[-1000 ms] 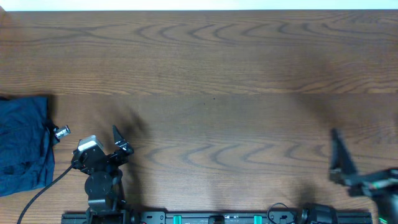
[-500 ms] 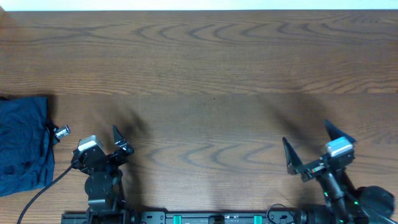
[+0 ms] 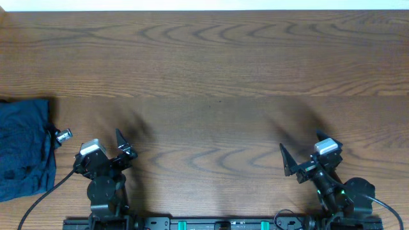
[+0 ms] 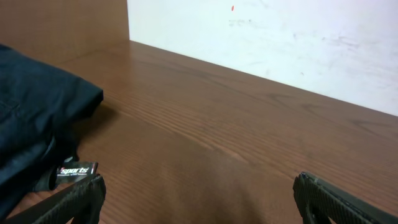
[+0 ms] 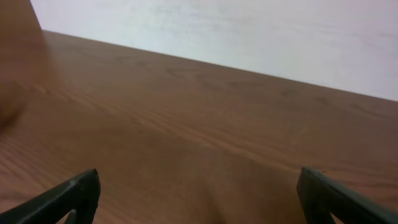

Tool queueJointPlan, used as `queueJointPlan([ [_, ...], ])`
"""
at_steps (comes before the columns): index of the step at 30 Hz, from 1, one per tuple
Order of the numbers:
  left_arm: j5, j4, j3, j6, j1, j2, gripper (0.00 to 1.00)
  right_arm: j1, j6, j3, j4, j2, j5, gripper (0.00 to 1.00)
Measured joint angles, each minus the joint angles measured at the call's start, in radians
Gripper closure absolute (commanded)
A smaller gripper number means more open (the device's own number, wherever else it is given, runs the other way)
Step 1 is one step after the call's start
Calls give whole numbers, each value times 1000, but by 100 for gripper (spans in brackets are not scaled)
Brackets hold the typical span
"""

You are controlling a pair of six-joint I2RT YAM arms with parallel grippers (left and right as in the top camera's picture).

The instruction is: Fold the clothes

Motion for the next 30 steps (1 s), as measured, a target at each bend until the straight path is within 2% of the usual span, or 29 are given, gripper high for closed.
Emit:
queueJointPlan([
  [6,0,0,0,0,0,0,2,0,-5,-66,20,-2,0,1],
  [30,0,0,0,0,0,0,2,0,-19,-66,26,-4,0,1],
])
